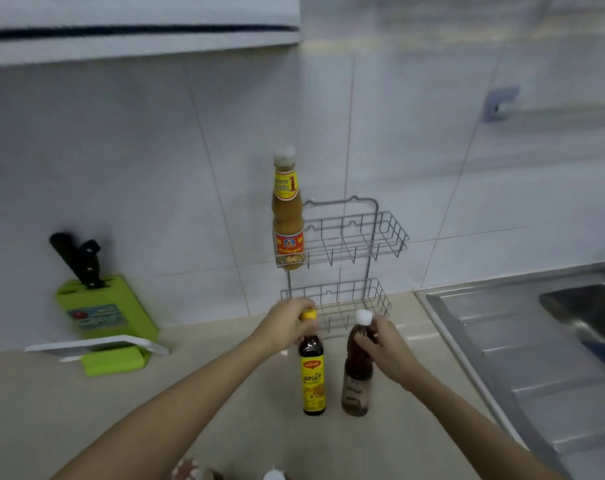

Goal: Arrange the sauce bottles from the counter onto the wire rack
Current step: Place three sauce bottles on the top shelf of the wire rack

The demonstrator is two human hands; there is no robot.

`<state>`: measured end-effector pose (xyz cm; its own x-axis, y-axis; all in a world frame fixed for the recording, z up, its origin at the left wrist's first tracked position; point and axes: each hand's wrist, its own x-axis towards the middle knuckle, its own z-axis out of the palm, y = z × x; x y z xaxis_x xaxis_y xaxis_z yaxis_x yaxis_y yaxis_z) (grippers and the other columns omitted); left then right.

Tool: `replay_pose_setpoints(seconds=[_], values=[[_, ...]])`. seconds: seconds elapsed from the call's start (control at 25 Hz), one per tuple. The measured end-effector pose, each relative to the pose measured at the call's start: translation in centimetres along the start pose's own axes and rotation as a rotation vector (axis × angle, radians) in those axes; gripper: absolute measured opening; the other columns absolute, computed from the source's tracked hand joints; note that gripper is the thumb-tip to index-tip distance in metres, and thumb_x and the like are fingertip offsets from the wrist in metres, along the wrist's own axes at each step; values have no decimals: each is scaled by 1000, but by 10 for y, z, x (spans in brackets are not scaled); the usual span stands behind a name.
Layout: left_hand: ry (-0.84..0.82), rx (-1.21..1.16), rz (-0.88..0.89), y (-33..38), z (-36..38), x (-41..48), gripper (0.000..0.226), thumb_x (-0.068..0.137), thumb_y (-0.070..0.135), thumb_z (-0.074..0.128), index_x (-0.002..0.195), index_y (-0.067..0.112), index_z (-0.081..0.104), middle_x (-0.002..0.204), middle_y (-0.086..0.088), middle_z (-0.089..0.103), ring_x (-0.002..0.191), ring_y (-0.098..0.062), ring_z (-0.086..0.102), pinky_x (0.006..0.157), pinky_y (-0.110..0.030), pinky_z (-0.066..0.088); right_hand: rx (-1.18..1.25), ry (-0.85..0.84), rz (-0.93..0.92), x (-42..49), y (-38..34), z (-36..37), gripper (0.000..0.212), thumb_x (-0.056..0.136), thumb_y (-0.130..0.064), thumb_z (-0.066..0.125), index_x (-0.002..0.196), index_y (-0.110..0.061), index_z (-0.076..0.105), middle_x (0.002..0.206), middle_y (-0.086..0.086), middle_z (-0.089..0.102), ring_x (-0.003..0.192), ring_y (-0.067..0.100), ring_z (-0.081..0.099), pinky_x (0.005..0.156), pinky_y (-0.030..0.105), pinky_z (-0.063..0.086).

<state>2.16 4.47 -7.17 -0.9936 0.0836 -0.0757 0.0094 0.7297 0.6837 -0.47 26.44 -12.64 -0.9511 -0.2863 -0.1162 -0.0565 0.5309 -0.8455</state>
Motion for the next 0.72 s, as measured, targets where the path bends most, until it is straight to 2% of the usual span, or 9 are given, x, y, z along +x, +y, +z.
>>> replay_pose_setpoints(seconds=[0.08,0.2,0.28,0.36,0.44,0.56,0.72], values=[[82,40,47,28,-36,3,13,90,17,61,102,11,60,88,-12,67,70,-26,69,67,-40,61,-7,93,-130,4,-39,-26,19,91,-18,58,107,-12,49,110,9,48,103,24,52,91,38,47],[234,31,114,70,-88,8,15,89,16,62,103,12,59,82,-12,67,61,-25,66,59,-35,59,33,232,-274,12,-101,-67,23,91,-12,58,113,-8,50,115,9,46,104,23,52,87,30,41],[327,50,170,94,-117,13,14,88,18,63,100,13,59,79,-15,69,59,-27,66,59,-37,60,67,289,-367,18,-143,-93,25,92,-12,57,115,-7,50,116,8,46,104,22,51,88,31,42],[401,79,214,113,-138,20,13,86,21,63,98,15,59,80,-15,69,65,-30,68,67,-43,60,109,337,-431,29,-176,-114,25,93,-14,56,116,-9,50,119,10,49,106,23,54,90,35,46],[503,97,246,128,-154,25,13,87,24,63,97,18,58,81,-8,68,69,-26,66,72,-45,59,172,374,-470,44,-204,-130,23,93,-16,55,115,-11,50,120,12,53,106,25,56,91,41,49],[658,114,268,138,-155,22,16,89,27,62,103,21,56,89,-1,65,79,-19,63,76,-38,57,195,426,-501,63,-227,-136,24,94,-16,52,117,-10,49,119,12,53,107,25,55,93,41,49],[678,186,288,136,-138,25,18,90,30,59,107,24,53,98,1,64,88,-16,61,78,-34,56,188,402,-464,89,-219,-114,26,94,-14,52,119,-9,49,118,10,49,111,25,52,97,40,46]])
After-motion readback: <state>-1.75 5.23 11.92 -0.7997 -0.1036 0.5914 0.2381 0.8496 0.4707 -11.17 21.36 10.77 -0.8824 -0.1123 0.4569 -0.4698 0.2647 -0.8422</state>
